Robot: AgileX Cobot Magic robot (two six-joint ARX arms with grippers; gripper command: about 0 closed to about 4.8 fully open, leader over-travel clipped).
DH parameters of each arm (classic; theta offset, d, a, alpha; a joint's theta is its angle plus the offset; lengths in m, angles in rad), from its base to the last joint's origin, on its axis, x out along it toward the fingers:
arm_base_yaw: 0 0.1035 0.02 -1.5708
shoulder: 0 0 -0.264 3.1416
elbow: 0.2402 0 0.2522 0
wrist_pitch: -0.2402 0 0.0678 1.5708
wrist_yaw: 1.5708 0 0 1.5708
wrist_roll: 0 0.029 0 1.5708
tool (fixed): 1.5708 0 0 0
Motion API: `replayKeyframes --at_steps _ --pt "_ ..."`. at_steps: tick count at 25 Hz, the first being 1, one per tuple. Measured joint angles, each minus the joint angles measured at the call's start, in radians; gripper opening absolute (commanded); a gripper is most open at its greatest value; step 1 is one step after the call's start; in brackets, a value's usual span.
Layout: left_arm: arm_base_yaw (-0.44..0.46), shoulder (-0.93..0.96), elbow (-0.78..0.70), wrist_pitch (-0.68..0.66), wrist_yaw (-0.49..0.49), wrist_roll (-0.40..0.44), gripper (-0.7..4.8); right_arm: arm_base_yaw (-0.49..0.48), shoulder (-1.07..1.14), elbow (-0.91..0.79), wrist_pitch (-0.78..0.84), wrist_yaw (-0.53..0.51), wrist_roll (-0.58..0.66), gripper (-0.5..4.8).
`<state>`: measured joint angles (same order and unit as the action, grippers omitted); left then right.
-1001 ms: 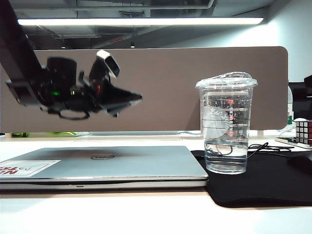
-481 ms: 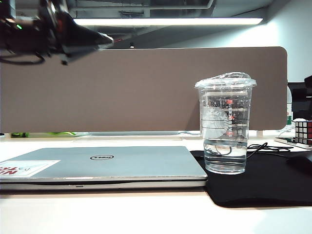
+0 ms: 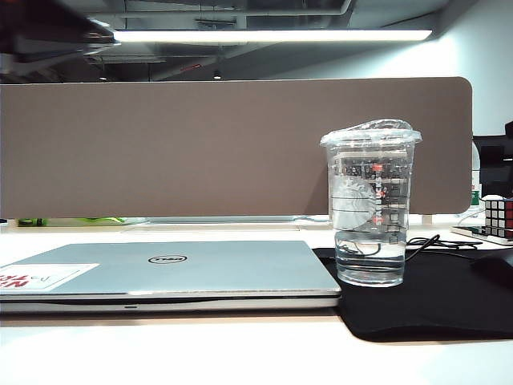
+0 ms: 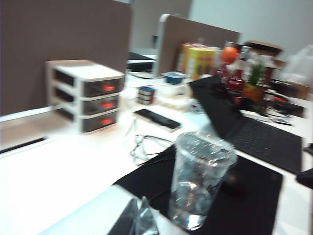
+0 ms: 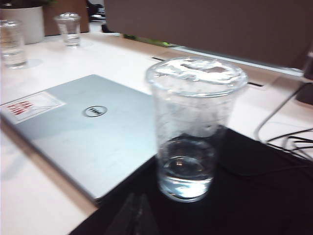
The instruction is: Pick up the coffee cup and place it on the right side of the laptop.
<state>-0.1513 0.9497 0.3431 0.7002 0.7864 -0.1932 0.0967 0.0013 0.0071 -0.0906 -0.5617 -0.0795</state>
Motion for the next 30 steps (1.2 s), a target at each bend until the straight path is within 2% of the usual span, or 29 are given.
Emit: replayKeyframes --at_steps 3,7,10,16,23,26,27,30 --pt "0.001 -0.295 -0.115 -0.12 -0.187 0.006 -0.05 0.0 0.0 0.0 0.037 0.152 0.0 -0.01" --pt "0.0 -0.509 -0.144 -0.289 -0.319 0.042 -0.05 0.0 0.0 0.0 0.06 0.306 -0.006 -0.01" --pt "0.0 -0.775 -0.144 -0.548 -0.491 0.095 -0.05 -0.001 0.0 0.0 0.077 0.457 -0.055 -0.01" --pt "0.0 -0.954 -0.145 -0.763 -0.689 0.166 -0.05 -0.001 0.0 0.0 0.112 0.56 -0.078 -0.01" --pt "-0.002 -0.948 -0.191 -0.783 -0.784 0.179 -0.05 0.0 0.0 0.0 0.143 0.607 -0.079 -0.01" --pt "-0.002 -0.948 -0.261 -0.716 -0.806 0.184 -0.05 0.0 0.0 0.0 0.15 0.607 -0.079 -0.01" --pt "-0.002 -0.948 -0.316 -0.635 -0.806 0.193 -0.05 0.0 0.0 0.0 0.156 0.607 -0.08 -0.01" --pt "-0.002 -0.944 -0.342 -0.604 -0.805 0.202 -0.05 0.0 0.0 0.0 0.159 0.607 -0.08 -0.01"
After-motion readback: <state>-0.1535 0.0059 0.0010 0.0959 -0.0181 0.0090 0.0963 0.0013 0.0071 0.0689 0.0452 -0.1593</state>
